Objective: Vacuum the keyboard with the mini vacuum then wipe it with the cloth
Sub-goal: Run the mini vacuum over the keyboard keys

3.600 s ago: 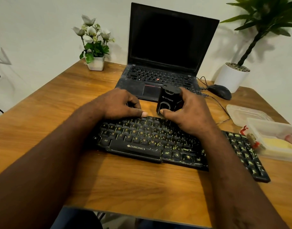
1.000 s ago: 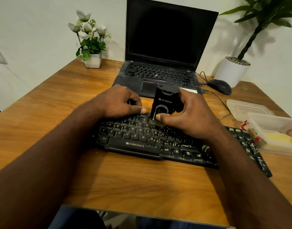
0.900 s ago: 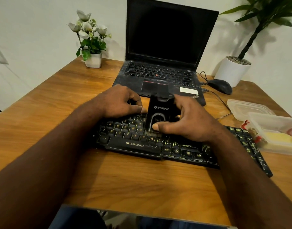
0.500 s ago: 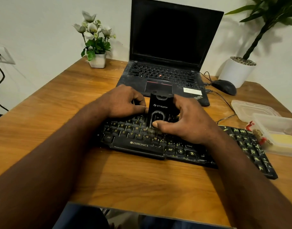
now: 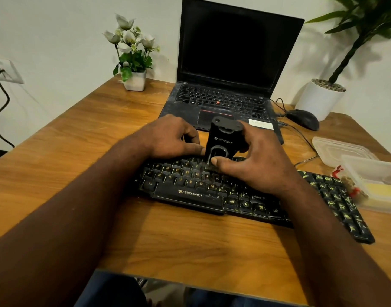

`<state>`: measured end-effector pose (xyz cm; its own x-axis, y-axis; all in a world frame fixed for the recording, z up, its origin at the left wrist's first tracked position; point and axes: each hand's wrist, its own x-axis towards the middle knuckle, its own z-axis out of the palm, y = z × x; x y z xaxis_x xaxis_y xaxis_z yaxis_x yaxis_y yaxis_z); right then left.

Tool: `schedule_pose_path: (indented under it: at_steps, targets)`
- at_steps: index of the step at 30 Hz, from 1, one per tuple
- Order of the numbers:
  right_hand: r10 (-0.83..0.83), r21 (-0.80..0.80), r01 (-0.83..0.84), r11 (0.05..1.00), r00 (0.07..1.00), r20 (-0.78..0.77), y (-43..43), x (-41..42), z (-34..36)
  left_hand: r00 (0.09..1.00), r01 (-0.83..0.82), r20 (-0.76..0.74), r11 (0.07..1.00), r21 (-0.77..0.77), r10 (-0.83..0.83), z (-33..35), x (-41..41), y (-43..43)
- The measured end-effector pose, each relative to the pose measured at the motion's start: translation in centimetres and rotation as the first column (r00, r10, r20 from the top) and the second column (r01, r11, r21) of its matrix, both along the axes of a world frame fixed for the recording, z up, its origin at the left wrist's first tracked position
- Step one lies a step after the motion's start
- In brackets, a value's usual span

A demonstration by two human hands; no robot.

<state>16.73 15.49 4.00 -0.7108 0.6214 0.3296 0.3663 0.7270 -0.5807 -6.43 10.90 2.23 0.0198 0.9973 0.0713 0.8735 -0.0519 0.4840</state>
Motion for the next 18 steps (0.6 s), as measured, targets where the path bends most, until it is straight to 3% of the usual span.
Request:
schedule_pose_path:
  at_steps: [3, 7, 9, 13, 18]
  targets:
    - [0.118, -0.194, -0.117, 0.974, 0.993, -0.004, -0.46, -0.08, -0.18, 0.999, 0.004, -0.037, 1.000, 0.015, -0.003, 0.13, 0.07, 0.00]
    - [0.005, -0.018, -0.004, 1.000, 1.000, 0.017, -0.21, -0.59, -0.25, 0.999, 0.003, -0.032, 1.000, -0.004, -0.003, 0.22, 0.16, -0.04]
    - [-0.014, -0.002, 0.014, 1.000, 1.000, -0.006, -0.16, -0.24, 0.11, 1.000, 0.006, -0.016, 1.000, -0.008, -0.006, 0.26, 0.24, -0.15]
    - [0.159, -0.300, -0.157, 0.941, 0.987, -0.019, -0.66, 0.17, 0.23, 1.000, -0.021, -0.012, 1.000, 0.000, 0.021, 0.14, 0.12, 0.00]
    - [0.004, -0.038, -0.003, 0.999, 1.000, 0.006, -0.44, -0.53, -0.02, 0.999, -0.020, -0.027, 1.000, -0.008, 0.019, 0.16, 0.13, -0.04]
